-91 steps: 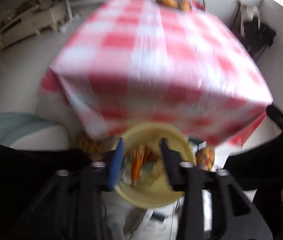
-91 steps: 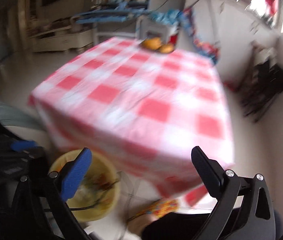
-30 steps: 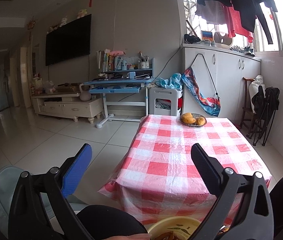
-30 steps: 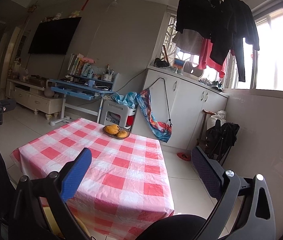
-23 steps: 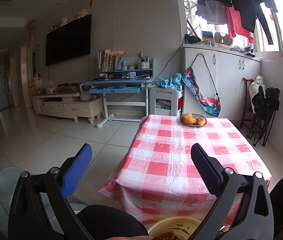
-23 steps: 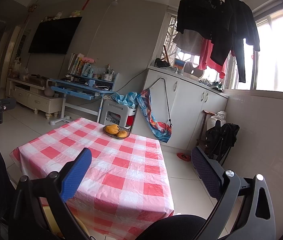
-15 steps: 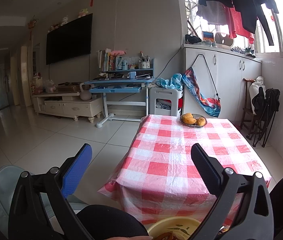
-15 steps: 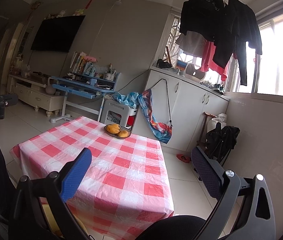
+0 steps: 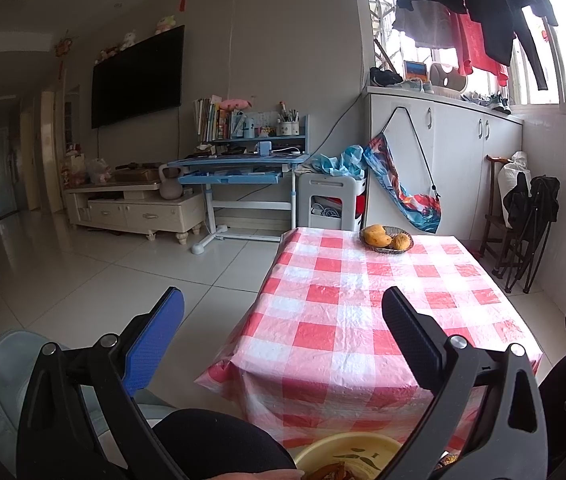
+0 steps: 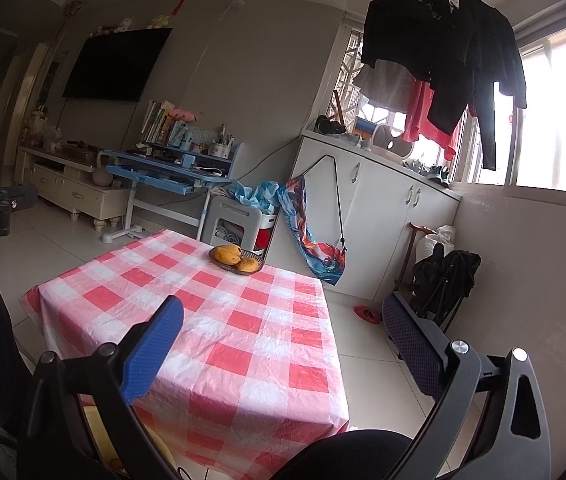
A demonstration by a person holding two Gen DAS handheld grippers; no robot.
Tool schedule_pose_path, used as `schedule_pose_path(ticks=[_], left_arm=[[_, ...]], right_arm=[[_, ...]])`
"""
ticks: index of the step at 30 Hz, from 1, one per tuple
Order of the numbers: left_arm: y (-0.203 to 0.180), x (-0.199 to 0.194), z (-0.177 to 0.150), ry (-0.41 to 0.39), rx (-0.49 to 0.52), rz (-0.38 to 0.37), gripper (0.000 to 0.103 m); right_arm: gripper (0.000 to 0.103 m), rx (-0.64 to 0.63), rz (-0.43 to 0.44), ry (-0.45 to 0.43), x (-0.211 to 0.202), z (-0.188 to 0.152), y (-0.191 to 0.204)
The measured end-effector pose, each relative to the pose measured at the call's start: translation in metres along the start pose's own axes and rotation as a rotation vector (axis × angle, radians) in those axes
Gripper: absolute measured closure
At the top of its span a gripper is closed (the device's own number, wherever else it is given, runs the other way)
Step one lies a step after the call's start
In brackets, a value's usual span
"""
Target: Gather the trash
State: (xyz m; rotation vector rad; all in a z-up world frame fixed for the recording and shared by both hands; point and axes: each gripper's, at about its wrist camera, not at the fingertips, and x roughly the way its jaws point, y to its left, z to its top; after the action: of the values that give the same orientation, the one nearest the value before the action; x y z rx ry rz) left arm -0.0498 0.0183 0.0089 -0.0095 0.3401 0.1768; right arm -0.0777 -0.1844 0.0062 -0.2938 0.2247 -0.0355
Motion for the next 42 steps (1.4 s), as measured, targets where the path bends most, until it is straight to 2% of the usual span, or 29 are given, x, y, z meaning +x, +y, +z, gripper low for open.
schedule_pose_path(ticks=[42], left_arm=[[-0.0068,0.0001,-0.0028,0.010,-0.010,-0.022,0.007]], right_arm=[[0.008,0.001,-0.007,0.039,0.0058,-0.0015,-0.0015]])
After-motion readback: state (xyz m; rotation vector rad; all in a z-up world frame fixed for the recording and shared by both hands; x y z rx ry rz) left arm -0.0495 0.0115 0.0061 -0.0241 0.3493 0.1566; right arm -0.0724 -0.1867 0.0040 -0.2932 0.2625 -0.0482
